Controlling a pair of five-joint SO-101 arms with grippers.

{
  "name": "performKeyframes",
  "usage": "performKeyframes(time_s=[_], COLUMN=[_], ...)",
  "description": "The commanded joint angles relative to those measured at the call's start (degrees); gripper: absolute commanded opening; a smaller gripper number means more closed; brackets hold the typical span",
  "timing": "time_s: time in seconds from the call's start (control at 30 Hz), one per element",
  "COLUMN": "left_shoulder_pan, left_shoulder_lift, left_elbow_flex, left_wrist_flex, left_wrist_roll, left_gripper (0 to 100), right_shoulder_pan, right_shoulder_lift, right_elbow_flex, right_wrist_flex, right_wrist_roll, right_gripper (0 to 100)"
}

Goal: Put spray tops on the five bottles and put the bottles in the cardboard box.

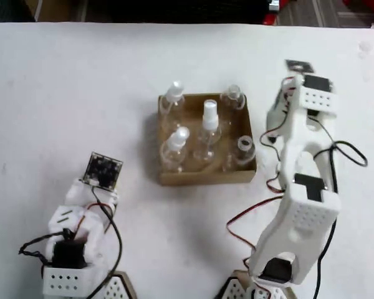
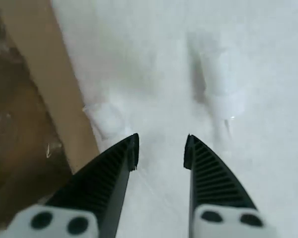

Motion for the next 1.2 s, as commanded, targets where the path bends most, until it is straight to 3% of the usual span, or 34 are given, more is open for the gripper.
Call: performKeyframes(time_s=[0.0, 0.13, 0.33, 0.87, 1.17], left_shoulder_pan=[0.7, 0.7, 0.7, 0.7, 0.7], left_shoulder_lift=[-0.7, -0.7, -0.7, -0.7, -0.7], left_elbow_flex=[-0.1, -0.1, -0.1, -0.1, -0.1], left_wrist_flex=[0.2, 0.2, 0.2, 0.2, 0.2], left_wrist_roll=[-0.5, -0.5, -0.5, -0.5, -0.5], left_gripper=[2, 2, 2, 2, 2], right_shoulder_pan=[-1.3, -0.4, 0.3, -0.6, -4.7], right_shoulder_lift=[0.2, -0.2, -0.4, -9.3, -9.5], right_elbow_flex=[-2.5, 0.0, 7.6, 9.2, 17.1], right_wrist_flex=[3.6, 3.7, -0.7, 0.2, -8.6], right_wrist_roll=[1.8, 4.5, 7.0, 6.6, 4.1], right_gripper=[17.3, 28.3, 21.4, 21.1, 21.1])
